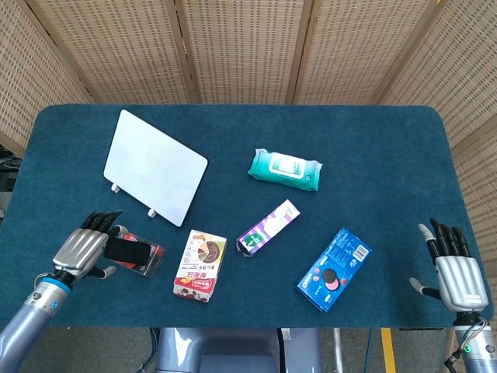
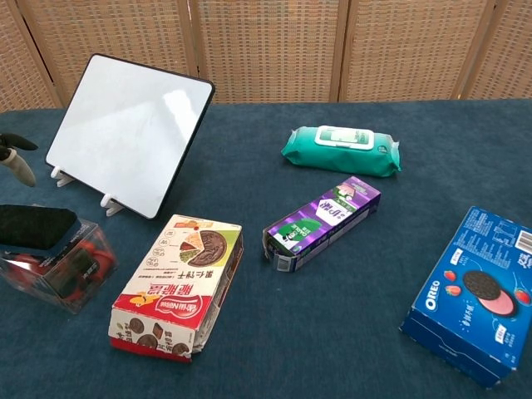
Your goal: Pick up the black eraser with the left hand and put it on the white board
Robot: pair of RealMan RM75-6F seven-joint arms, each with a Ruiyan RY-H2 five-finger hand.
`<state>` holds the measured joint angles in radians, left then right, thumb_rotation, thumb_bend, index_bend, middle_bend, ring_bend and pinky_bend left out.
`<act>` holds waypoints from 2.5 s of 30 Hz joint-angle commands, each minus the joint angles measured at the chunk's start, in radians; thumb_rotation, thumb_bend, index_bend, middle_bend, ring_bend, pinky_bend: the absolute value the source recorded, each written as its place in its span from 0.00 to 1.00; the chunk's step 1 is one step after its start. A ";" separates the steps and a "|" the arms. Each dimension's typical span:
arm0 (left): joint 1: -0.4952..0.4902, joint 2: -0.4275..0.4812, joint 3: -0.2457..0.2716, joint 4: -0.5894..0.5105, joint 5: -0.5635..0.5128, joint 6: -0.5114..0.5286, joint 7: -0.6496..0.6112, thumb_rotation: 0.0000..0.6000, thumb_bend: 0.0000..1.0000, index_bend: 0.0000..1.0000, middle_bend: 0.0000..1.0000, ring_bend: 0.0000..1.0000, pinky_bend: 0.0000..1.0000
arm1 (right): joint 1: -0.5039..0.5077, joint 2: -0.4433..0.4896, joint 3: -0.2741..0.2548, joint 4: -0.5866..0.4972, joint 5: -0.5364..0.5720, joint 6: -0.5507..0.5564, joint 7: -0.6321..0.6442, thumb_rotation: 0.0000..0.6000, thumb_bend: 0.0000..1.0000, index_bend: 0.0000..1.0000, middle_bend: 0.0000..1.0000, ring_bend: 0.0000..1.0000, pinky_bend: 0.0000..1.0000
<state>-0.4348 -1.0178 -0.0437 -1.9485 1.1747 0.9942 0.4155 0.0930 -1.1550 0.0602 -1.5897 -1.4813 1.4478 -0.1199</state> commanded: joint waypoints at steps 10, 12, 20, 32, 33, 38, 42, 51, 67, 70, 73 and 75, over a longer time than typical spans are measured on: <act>-0.004 -0.102 0.023 0.057 -0.010 0.078 0.097 1.00 0.24 0.25 0.00 0.00 0.00 | 0.000 -0.003 -0.001 0.002 -0.004 0.003 0.000 1.00 0.04 0.02 0.00 0.00 0.00; -0.007 -0.109 0.024 0.060 -0.011 0.079 0.097 1.00 0.24 0.26 0.00 0.00 0.00 | 0.000 -0.003 -0.001 0.001 -0.004 0.002 0.001 1.00 0.04 0.02 0.00 0.00 0.00; -0.017 -0.144 0.032 0.083 -0.023 0.082 0.120 1.00 0.26 0.28 0.00 0.00 0.00 | 0.000 -0.001 -0.001 0.002 -0.005 0.003 0.007 1.00 0.04 0.02 0.00 0.00 0.00; -0.023 -0.167 0.033 0.083 -0.023 0.089 0.110 1.00 0.38 0.40 0.00 0.00 0.00 | -0.002 0.001 -0.003 -0.001 -0.011 0.009 0.011 1.00 0.04 0.02 0.00 0.00 0.00; -0.023 -0.168 0.034 0.083 -0.021 0.091 0.110 1.00 0.38 0.41 0.00 0.00 0.00 | -0.002 0.001 -0.004 0.000 -0.011 0.009 0.012 1.00 0.04 0.02 0.00 0.00 0.00; -0.019 -0.171 0.032 0.084 -0.008 0.109 0.095 1.00 0.39 0.44 0.00 0.00 0.00 | -0.002 0.000 -0.003 0.000 -0.011 0.008 0.012 1.00 0.04 0.02 0.00 0.00 0.00; -0.007 -0.179 0.020 0.107 0.027 0.152 0.065 1.00 0.38 0.45 0.00 0.00 0.00 | -0.003 0.001 -0.003 -0.001 -0.007 0.006 0.014 1.00 0.04 0.02 0.00 0.00 0.00; 0.004 -0.247 -0.048 0.267 0.066 0.247 -0.027 1.00 0.38 0.47 0.00 0.00 0.00 | 0.000 -0.001 -0.002 0.003 -0.003 0.001 0.013 1.00 0.04 0.02 0.00 0.00 0.00; -0.106 -0.593 -0.131 0.933 0.205 0.292 -0.249 1.00 0.37 0.47 0.00 0.00 0.00 | 0.015 -0.023 0.007 0.023 0.031 -0.034 -0.006 1.00 0.04 0.03 0.00 0.00 0.00; -0.137 -0.640 -0.145 1.016 0.209 0.277 -0.267 1.00 0.37 0.47 0.00 0.00 0.00 | 0.016 -0.022 0.010 0.026 0.037 -0.037 0.003 1.00 0.04 0.02 0.00 0.00 0.00; -0.154 -0.668 -0.153 1.063 0.213 0.277 -0.286 1.00 0.37 0.47 0.00 0.00 0.00 | 0.016 -0.020 0.012 0.028 0.041 -0.039 0.009 1.00 0.04 0.02 0.00 0.00 0.00; -0.175 -0.705 -0.163 1.123 0.219 0.282 -0.318 1.00 0.37 0.47 0.00 0.00 0.00 | 0.018 -0.019 0.016 0.031 0.048 -0.043 0.020 1.00 0.04 0.02 0.00 0.00 0.00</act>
<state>-0.5830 -1.6845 -0.1917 -0.8759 1.3845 1.2775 0.1306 0.1100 -1.1747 0.0739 -1.5605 -1.4369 1.4067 -0.1042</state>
